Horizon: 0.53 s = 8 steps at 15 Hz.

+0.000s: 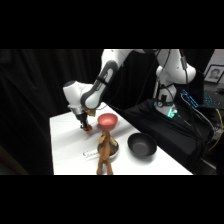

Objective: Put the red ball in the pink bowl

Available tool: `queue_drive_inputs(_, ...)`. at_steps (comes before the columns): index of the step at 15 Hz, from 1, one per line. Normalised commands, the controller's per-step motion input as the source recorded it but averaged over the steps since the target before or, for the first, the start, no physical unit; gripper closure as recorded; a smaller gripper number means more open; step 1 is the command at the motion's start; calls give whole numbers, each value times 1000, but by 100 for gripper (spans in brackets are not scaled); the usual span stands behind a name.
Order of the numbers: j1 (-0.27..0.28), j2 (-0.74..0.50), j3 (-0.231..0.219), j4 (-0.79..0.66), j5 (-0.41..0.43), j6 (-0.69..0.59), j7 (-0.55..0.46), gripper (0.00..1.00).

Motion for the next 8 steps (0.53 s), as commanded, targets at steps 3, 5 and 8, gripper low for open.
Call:
queue_drive_inputs(3,-15,-370,-11,-191,50,-230,-96,98)
queue_drive_inputs(5,-22,-422,-3,-284,60,-157,-111,98)
queue_drive_inputs(8,-19,-465,10,-377,75,-91,-125,98)
